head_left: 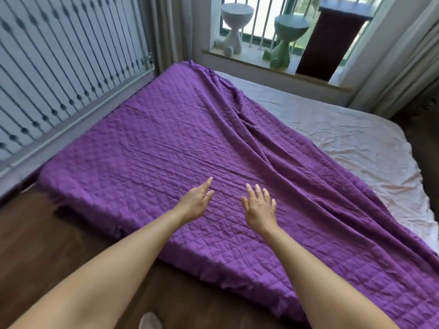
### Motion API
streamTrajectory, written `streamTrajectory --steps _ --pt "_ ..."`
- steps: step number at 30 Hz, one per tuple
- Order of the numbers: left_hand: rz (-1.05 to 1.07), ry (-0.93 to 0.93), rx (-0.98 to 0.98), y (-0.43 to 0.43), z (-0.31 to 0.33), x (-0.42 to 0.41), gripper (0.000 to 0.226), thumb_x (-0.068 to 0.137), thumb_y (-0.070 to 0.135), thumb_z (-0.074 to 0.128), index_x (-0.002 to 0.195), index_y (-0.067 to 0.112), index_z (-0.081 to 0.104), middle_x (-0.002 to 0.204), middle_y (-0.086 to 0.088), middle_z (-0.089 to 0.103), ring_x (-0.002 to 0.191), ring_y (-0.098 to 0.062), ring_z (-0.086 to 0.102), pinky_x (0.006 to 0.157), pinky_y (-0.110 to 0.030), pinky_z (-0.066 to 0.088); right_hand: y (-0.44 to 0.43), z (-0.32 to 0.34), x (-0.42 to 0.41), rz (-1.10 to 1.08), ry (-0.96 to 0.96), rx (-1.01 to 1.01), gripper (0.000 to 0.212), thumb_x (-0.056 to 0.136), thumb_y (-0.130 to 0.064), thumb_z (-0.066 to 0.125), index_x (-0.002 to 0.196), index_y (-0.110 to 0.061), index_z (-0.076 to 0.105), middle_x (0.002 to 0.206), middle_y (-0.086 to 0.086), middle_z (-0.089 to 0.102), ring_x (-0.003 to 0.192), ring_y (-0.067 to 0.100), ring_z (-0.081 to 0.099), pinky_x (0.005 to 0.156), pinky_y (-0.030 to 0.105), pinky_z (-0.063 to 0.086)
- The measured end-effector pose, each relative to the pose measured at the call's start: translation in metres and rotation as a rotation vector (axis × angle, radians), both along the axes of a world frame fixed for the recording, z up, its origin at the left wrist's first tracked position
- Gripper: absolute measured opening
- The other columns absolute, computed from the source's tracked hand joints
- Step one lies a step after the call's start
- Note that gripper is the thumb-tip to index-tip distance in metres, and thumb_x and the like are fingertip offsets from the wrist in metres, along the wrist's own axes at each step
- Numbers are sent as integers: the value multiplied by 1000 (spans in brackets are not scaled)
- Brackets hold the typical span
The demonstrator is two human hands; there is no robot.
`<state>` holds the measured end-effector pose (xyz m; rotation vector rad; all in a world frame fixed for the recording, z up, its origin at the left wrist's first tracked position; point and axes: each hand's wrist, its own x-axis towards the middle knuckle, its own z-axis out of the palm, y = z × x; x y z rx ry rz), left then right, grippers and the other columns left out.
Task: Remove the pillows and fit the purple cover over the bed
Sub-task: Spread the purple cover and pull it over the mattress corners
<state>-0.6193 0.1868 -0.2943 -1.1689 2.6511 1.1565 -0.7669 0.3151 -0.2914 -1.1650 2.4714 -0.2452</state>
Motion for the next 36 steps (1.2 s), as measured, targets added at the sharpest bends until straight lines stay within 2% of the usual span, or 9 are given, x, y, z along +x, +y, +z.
streamTrajectory --steps 4,6,11,17,22,28,36 --pt "66 40 18 -49 9 62 52 101 26 33 149 15 16 152 -10 27 140 -19 27 108 -20 19 -65 0 59 34 -17 -8 52 101 -42 26 149 -25 17 158 5 12 144 25 8 114 48 9" --pt "108 66 35 -72 13 93 51 102 26 32 149 16 17 153 -9 27 141 -19 26 106 -17 17 -97 -1 87 49 -11 -21 54 100 -44 21 149 -23 18 157 7 15 144 26 12 114 45 12" --pt "290 89 94 -140 8 184 50 101 32 33 148 21 21 152 -6 29 140 -17 27 107 -19 21 -185 -7 174 132 -75 -63 53 101 -36 29 148 -13 20 156 11 19 143 26 17 115 39 15" --pt "469 110 165 -203 3 256 50 100 35 33 147 21 25 151 -4 31 140 -19 29 111 -24 21 -268 -8 233 207 -188 -103 54 102 -31 31 147 -4 21 154 17 22 142 26 19 114 32 12" --pt "620 89 203 -263 1 308 49 100 37 33 146 21 28 150 -4 35 139 -19 31 113 -27 21 -349 -11 265 281 -224 -112 54 102 -31 30 147 -2 20 154 18 20 143 26 17 114 30 11" --pt "746 24 157 -336 10 361 49 100 39 31 146 22 28 150 -5 34 138 -23 31 113 -29 23 -441 -8 307 400 -257 -134 53 102 -28 31 145 2 21 152 20 23 142 28 20 113 31 12" --pt "865 73 141 -408 13 423 49 100 39 28 146 22 29 151 -3 33 139 -21 31 111 -28 23 -538 -6 389 545 -330 -110 54 103 -30 28 146 0 19 154 18 21 143 27 16 114 32 11"
